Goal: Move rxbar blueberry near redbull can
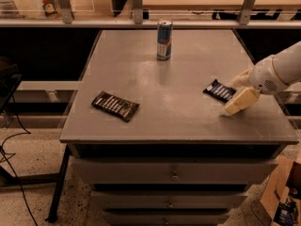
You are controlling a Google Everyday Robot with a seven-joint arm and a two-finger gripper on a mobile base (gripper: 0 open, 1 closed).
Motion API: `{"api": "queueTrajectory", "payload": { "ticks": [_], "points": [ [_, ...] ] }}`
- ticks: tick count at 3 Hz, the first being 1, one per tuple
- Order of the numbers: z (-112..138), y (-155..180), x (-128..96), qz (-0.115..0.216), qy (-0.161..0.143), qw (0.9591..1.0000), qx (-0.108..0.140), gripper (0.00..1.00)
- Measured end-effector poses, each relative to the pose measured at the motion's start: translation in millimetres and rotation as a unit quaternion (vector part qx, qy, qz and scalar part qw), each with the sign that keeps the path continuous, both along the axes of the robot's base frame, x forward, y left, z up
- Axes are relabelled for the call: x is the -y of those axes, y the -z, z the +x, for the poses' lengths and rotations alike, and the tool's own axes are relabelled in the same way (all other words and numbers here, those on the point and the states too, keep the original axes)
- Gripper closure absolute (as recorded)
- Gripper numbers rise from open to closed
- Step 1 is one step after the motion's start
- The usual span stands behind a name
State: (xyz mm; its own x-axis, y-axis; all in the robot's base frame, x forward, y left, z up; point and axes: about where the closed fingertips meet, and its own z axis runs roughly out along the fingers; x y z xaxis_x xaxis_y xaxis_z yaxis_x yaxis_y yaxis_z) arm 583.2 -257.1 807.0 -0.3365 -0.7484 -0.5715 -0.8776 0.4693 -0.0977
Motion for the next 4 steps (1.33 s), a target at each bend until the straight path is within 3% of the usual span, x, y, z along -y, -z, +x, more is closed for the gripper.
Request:
{"api": "queueTrajectory", "payload": {
  "ticks": [1, 2, 4],
  "points": [
    [-0.1, -7.6, 0.0, 0.000, 0.000, 1.0000, 0.000, 0.87],
    [-0.1, -11.0, 0.0, 0.000, 0.000, 1.0000, 0.000, 1.00],
    [2.4, -14.1, -5.3, 0.005, -0.007, 0.9999, 0.009, 1.00]
  ]
}}
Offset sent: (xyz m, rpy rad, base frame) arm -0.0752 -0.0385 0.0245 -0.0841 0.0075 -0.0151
